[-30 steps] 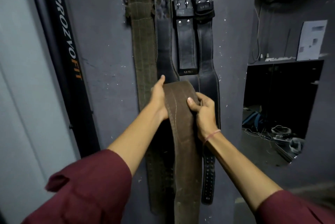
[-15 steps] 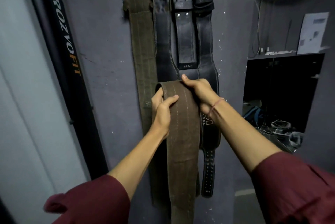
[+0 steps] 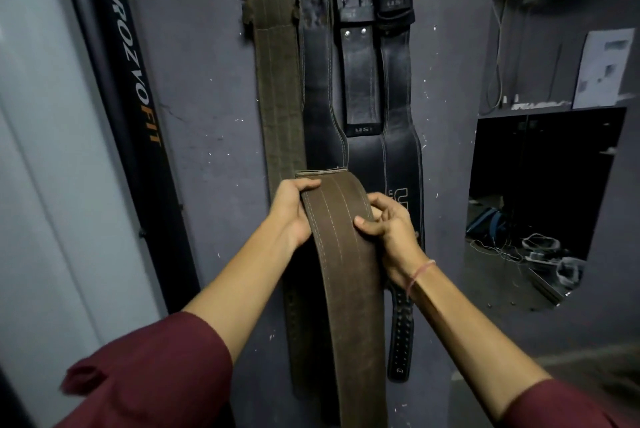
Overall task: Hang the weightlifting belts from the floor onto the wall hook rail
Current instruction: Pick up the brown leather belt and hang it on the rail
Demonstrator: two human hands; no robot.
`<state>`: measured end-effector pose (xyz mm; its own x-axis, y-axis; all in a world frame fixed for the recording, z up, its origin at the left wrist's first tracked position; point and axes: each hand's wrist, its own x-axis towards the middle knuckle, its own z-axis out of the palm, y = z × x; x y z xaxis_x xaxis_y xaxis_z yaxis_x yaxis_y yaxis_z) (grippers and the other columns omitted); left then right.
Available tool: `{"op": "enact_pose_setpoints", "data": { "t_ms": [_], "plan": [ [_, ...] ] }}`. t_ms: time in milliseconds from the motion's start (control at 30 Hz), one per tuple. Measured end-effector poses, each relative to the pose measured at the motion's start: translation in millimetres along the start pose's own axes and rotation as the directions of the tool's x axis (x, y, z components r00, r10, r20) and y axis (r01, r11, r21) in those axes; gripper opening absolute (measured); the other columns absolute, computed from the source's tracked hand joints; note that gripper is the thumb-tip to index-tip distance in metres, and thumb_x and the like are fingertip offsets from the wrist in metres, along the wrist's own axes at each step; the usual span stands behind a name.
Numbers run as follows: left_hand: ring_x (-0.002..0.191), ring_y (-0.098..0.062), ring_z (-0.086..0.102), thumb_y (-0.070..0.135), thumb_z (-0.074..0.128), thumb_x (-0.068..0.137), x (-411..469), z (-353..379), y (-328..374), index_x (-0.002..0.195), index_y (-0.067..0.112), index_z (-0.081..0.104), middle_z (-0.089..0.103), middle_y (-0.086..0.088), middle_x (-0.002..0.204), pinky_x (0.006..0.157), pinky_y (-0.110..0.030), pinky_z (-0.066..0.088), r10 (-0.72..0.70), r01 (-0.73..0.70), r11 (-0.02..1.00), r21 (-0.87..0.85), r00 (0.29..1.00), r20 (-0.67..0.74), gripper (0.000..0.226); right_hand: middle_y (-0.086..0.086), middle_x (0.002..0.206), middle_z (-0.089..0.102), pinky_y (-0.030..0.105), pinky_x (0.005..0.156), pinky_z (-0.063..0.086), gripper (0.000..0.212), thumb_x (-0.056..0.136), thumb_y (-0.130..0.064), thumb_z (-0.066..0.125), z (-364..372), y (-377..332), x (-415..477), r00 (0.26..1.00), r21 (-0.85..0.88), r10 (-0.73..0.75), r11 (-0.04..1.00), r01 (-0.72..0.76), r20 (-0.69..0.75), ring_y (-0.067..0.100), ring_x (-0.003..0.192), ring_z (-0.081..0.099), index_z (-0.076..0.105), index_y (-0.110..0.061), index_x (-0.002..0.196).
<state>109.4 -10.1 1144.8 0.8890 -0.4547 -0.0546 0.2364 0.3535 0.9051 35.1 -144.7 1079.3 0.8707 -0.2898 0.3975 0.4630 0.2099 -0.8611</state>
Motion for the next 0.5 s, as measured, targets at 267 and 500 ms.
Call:
{"op": "enact_pose_setpoints", "data": {
  "t_ms": [267,500],
  "plan": [
    [0.083,-0.032,0.066,0.019,0.058,0.072,-8,-3,-35,0.119,0.001,0.067,0.069,-0.02,0.105,0.078,-0.04,0.055,-0.024,0.024,1.0,0.001,1.0,-0.013,0.051,0.007,0.103,0.072,0.048,0.096,0.053,0.018,0.095,-0.027,0.062,6,-3,26,0.999,-0.321,0.005,0.947,-0.018,-0.042,0.023,0.096,0.069,0.06,-0.011,0.102],
    [0.104,-0.036,0.069,0.047,0.066,0.088,2,10,-19,0.118,0.0,0.063,0.07,-0.024,0.114,0.092,-0.056,0.055,0.29,-0.288,0.957,0.029,0.954,-0.079,0.056,0.01,0.104,0.069,0.035,0.086,0.058,0.025,0.095,-0.002,0.057,10,-5,27,0.984,-0.217,-0.176,0.961,0.173,0.009,0.021,0.094,0.068,0.052,0.005,0.118]
  ]
}}
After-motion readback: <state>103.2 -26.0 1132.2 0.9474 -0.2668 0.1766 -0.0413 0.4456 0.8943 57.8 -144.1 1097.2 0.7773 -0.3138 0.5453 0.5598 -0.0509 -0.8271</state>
